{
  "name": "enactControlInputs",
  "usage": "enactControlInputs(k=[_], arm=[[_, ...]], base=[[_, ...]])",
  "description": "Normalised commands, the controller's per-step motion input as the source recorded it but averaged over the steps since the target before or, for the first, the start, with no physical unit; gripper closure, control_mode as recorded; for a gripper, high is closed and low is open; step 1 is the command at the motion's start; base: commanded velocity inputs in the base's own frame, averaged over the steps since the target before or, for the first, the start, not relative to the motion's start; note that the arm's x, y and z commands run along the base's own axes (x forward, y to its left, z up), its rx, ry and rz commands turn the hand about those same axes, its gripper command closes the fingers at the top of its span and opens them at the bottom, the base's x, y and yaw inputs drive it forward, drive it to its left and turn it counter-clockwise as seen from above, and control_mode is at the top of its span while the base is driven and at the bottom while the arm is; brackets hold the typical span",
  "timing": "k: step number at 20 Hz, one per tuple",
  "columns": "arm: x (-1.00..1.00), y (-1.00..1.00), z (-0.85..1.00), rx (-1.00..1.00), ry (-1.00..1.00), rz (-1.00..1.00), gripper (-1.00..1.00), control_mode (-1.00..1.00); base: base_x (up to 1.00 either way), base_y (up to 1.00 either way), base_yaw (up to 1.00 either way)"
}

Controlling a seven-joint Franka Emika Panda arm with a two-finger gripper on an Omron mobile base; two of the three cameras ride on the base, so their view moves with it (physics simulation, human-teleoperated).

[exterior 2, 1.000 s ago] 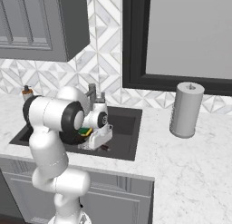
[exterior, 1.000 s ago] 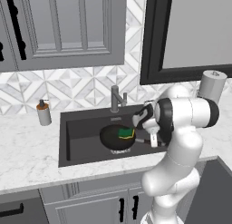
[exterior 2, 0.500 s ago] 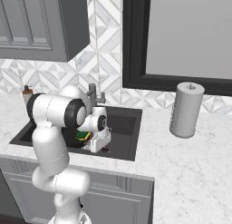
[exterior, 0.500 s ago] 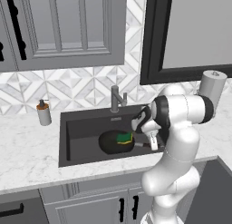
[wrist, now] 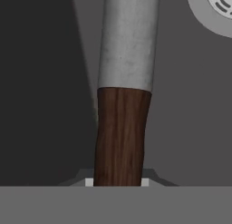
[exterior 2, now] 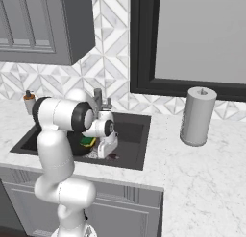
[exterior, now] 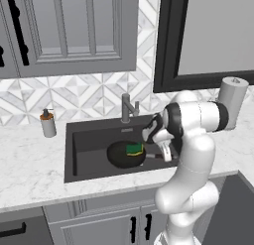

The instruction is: Pick the pan and sponge and place them into the sink. Then turn on the water.

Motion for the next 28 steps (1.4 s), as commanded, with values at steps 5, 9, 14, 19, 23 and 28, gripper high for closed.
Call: enactControlInputs(k=[5, 9, 14, 19, 23, 28], arm=[[0.4, -0.03, -0.04, 0.01, 0.0, 0.02, 1.0, -1.0], [0.32, -0.01, -0.16, 0.0, 0.0, 0.02, 1.0, -1.0], [0.02, -0.02, -0.4, 0.0, 0.0, 0.03, 1.0, -1.0], [0.02, -0.01, -0.31, 0.01, 0.0, 0.02, 1.0, -1.0], [0.18, -0.04, -0.14, 0.02, 0.0, 0.01, 1.0, -1.0], [0.22, -0.09, -0.18, 0.0, 0.0, 0.02, 1.0, -1.0]], base=[[0.0, 0.0, 0.0], [0.0, 0.0, 0.0], [0.0, 0.0, 0.0], [0.0, 0.0, 0.0], [0.0, 0.0, 0.0], [0.0, 0.0, 0.0]])
